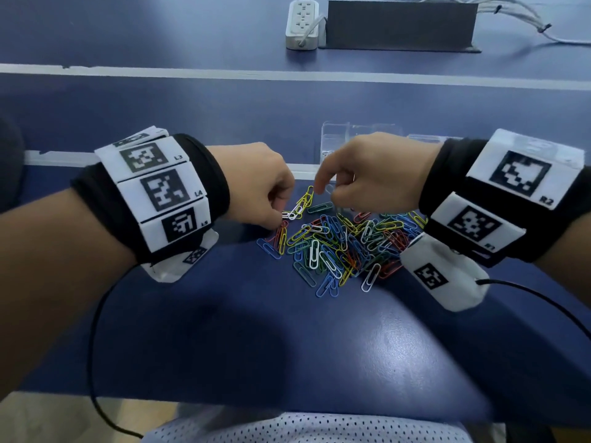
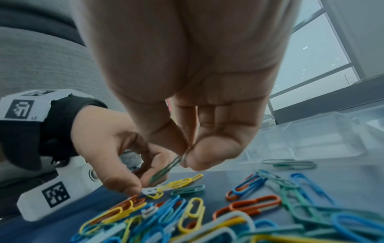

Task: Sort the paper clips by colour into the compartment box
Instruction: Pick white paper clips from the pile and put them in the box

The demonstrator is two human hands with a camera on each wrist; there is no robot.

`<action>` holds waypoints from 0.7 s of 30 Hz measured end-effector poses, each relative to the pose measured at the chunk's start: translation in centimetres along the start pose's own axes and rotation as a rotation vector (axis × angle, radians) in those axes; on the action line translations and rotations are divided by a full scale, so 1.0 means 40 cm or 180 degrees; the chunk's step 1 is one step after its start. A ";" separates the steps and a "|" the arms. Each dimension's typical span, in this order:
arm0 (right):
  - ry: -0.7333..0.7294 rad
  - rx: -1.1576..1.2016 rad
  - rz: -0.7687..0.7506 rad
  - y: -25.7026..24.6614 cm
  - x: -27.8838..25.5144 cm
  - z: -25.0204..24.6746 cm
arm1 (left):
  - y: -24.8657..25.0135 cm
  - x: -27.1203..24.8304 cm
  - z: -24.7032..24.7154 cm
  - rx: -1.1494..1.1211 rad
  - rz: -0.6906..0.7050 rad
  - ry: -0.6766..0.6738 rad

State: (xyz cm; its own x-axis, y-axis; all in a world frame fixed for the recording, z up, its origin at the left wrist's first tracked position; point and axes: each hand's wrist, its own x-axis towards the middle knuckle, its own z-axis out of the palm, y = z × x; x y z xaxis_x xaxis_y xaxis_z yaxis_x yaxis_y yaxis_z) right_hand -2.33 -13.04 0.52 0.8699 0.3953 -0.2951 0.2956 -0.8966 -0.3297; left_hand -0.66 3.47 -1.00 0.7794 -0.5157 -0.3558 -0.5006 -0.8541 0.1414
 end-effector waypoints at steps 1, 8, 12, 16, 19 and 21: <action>0.0009 0.0025 -0.0002 -0.002 0.001 0.001 | 0.003 -0.002 -0.003 -0.0016 -0.0004 0.0015; -0.0057 0.0289 0.0109 0.012 0.014 -0.004 | 0.002 -0.011 -0.010 -0.0315 0.0064 0.0095; 0.0047 0.0461 0.0256 0.022 0.019 -0.001 | 0.006 -0.012 -0.004 -0.0377 0.0003 -0.0013; -0.0051 0.0863 0.0358 0.019 0.024 0.000 | 0.019 0.003 0.008 -0.0262 -0.0275 0.0026; -0.0042 0.0808 0.0282 0.029 0.028 -0.001 | 0.026 0.011 0.012 -0.0170 -0.0389 -0.0076; 0.0017 0.0701 0.0271 0.037 0.027 -0.001 | 0.029 0.016 0.014 -0.0009 -0.0379 -0.0096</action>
State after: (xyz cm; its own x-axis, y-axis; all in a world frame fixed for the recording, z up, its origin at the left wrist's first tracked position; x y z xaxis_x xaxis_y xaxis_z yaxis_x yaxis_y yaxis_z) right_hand -0.92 -13.95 -0.26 0.8902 0.3186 -0.3256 0.1283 -0.8612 -0.4919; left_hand -0.93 2.19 -1.59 0.8215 -0.4085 -0.3978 -0.4042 -0.9093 0.0990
